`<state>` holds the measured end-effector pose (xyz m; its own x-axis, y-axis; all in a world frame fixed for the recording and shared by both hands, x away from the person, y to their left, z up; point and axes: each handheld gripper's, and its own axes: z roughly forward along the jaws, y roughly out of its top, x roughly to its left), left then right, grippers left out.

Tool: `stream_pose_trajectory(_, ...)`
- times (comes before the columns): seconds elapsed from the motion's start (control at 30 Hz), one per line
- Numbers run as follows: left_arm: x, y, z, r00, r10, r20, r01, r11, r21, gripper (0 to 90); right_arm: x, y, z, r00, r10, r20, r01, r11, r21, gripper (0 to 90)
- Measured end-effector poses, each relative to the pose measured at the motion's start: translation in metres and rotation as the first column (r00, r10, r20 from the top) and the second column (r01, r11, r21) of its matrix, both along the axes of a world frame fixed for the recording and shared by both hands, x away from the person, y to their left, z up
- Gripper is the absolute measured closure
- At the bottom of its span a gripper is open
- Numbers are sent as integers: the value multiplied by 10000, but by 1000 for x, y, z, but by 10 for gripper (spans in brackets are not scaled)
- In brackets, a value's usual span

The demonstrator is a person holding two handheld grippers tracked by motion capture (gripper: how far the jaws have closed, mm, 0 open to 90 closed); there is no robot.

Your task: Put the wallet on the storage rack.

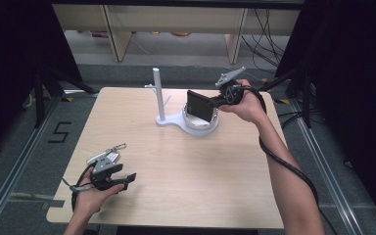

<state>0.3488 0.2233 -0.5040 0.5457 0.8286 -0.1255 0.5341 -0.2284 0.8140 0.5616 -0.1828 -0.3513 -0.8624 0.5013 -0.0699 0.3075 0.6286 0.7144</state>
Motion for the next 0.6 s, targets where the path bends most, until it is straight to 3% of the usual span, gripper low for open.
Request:
stream_pose_trajectory(0.3,0,-1,-2,10000,-39,5,39,10000,-58,325,5,0,-7,9999,-73,-72,73,10000,-30,772)
stream_pose_trajectory(0.6,0,0,-1,9999,-86,-71,86,10000,38,324,12,0,-15,9998,-179,-83,181,9994,293,772)
